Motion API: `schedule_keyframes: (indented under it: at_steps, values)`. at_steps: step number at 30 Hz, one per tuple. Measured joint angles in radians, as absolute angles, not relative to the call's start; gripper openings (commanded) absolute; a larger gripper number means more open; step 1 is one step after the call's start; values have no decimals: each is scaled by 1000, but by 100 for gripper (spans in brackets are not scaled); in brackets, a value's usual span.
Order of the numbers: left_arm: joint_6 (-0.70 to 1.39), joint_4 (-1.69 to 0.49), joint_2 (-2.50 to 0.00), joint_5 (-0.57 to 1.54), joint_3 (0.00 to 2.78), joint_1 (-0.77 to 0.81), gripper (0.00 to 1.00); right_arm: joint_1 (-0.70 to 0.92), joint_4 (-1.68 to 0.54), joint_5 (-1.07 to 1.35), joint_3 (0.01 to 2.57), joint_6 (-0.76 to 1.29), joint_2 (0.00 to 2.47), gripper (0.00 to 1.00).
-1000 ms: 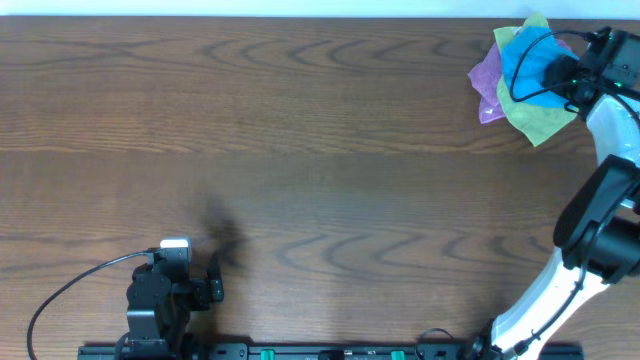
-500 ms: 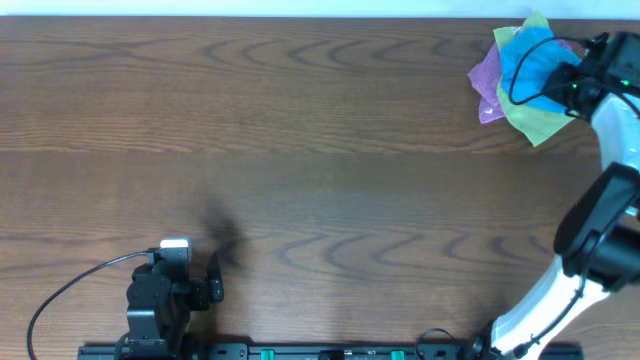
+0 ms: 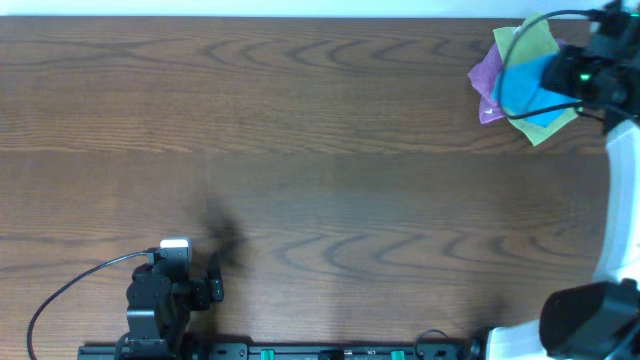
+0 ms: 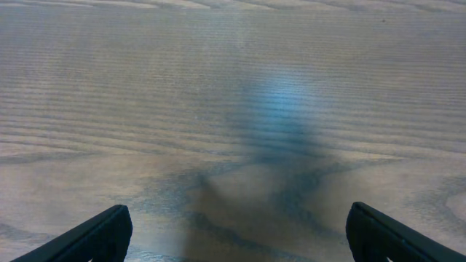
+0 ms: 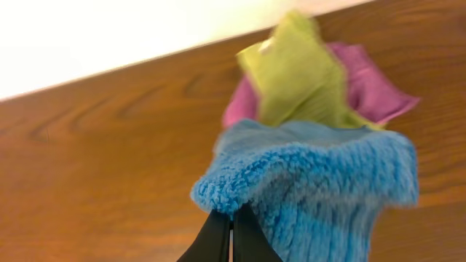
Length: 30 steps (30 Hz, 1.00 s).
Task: Fold the cloth
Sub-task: 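Lift the blue cloth with the right gripper and pull it left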
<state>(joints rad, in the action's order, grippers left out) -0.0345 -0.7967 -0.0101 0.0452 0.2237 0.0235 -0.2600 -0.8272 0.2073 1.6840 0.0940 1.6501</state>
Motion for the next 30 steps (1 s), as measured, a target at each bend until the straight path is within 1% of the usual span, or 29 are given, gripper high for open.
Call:
schedule_keyframes:
  at_steps: [7,12,23,30]
  values:
    - [-35,-797,-10,45,224,23,95,28,-1000,209,1684,94,1536,2]
    - [-34,-797,-10,45,224,24,95,158,-1141,209,1684,95,1455,1]
    - [-35,-797,-10,45,224,23,95,411,-1376,208,1684,104,1409,2]
    - [-35,-797,-10,45,224,23,95,449,-1373,164,1684,105,1410,2]
